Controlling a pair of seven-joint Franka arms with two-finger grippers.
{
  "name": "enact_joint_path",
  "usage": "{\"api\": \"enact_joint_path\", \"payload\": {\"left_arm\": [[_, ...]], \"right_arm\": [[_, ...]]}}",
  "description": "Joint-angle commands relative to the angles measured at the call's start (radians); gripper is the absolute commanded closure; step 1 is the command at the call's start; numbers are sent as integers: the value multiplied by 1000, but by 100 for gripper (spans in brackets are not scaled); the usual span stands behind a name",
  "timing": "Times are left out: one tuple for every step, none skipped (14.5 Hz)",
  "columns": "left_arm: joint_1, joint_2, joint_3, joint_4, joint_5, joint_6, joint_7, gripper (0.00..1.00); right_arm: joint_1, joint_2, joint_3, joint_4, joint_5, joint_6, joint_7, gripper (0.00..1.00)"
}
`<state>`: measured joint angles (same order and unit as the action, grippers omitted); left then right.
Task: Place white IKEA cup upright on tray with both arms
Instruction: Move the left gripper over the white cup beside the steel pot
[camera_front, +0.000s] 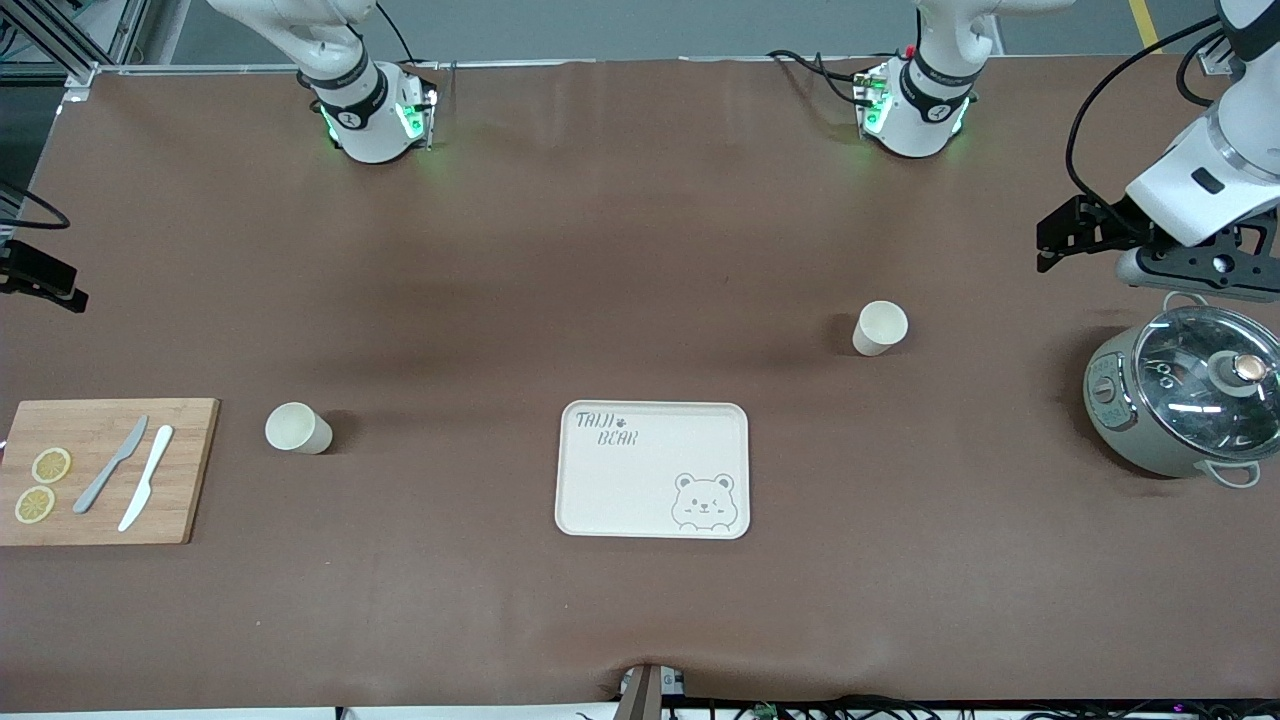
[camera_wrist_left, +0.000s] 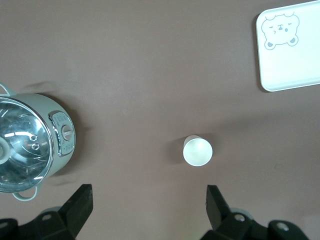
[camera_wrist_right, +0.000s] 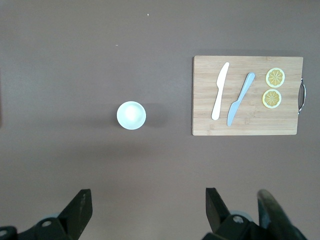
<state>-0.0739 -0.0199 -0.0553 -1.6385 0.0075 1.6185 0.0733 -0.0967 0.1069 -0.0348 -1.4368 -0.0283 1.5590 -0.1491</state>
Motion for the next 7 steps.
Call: {"api": "enact_joint_path", "payload": {"left_arm": [[6, 17, -6, 26, 9, 7, 0, 0], [8, 17, -5, 26, 3, 9, -1, 0], [8, 17, -5, 26, 2, 9, 0, 0], [6, 15, -5, 26, 0, 11, 8, 0], [8, 18, -6, 25, -1, 15, 22, 0], [8, 24, -8, 16, -4, 18, 29, 0], [11, 28, -6, 8, -12, 20, 33, 0]], "right_arm": [[29, -15, 1, -21, -22, 12, 3, 0], [29, -13, 1, -21, -19, 13, 3, 0], [26, -13, 1, -19, -16, 19, 3, 0], [25, -13, 1, -19, -10, 21, 3, 0], [26, -13, 1, -19, -10, 23, 3, 0], [29, -13, 1, -19, -10, 18, -3, 0], [34, -15, 3, -19, -10, 4, -9, 0]]}}
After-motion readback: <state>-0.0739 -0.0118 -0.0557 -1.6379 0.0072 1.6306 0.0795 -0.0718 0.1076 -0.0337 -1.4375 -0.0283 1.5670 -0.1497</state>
